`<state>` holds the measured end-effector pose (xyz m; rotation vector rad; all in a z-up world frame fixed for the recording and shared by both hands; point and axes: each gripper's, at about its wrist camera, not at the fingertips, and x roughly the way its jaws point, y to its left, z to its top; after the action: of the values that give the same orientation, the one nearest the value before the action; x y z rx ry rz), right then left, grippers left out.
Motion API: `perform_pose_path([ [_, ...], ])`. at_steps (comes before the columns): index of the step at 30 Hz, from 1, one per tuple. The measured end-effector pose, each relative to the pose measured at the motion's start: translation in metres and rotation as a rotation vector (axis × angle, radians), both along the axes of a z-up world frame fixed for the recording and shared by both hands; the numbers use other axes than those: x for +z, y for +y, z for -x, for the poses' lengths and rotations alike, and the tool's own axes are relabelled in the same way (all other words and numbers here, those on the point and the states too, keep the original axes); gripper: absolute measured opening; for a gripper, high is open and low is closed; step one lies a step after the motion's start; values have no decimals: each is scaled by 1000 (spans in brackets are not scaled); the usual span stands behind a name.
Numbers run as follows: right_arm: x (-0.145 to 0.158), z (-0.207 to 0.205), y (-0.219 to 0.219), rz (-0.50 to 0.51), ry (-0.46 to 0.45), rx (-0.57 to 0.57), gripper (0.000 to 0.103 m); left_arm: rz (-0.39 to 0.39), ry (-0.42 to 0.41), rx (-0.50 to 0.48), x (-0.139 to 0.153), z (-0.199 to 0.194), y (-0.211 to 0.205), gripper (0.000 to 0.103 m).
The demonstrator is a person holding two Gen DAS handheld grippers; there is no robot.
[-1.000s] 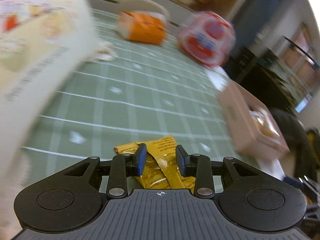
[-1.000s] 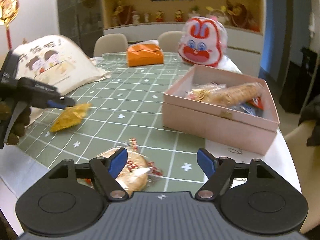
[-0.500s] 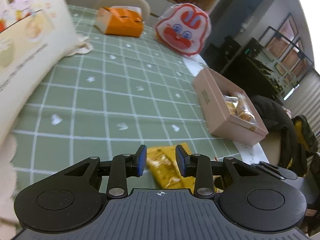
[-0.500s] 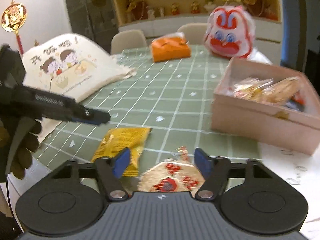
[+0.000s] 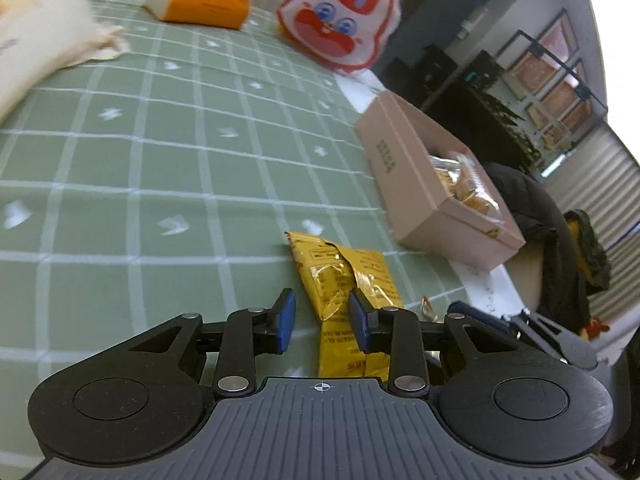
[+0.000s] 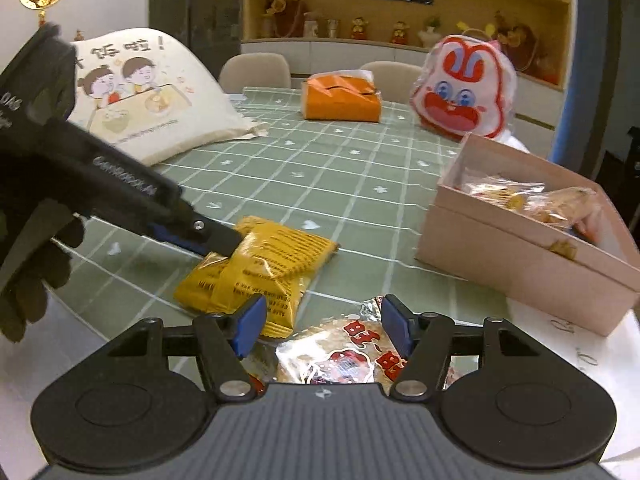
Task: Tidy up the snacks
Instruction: 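Push the yellow foil bag with the left tool while the right tool grasps it, then grasp the round wrapped rice cracker with the left tool while the right holds the yellow bag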
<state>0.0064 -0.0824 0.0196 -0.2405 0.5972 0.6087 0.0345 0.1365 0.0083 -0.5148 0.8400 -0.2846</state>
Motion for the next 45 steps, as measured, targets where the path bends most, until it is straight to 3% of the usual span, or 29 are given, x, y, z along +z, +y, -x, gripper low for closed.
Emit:
perform_pose_path([
  [5,1,-14,-17,43,4,-119,74,50,-33,-36,-3,-28,-12,34],
  [9,8,-28,-30,-7,91,-159,75,7,-47,-63,-3,-22,-10,34],
  [12,17,-46,-21,-138,193,-135,80,1,-88,23,8,-11,6,34],
  [14,18,-50,-12,-157,212,-129,80,-22,-125,84,14,-4,15,34],
  [16,17,-52,6,-135,207,-140,80,-47,-132,122,17,-2,21,34],
  [20,6,-63,46,10,196,-186,83,-49,-120,133,15,-1,24,34],
  [22,3,-71,53,20,216,-196,83,-66,-131,127,18,2,20,34],
  [27,10,-62,44,9,207,-139,70,-90,-141,104,20,2,14,34],
  [35,41,-35,-2,-38,93,-167,70,-113,-105,97,10,-3,10,34],
  [40,43,-27,-47,-7,27,-282,70,-58,-85,-2,5,-5,1,34],
  [45,21,-16,-88,29,70,-376,70,15,-49,-198,-5,-4,-29,34],
])
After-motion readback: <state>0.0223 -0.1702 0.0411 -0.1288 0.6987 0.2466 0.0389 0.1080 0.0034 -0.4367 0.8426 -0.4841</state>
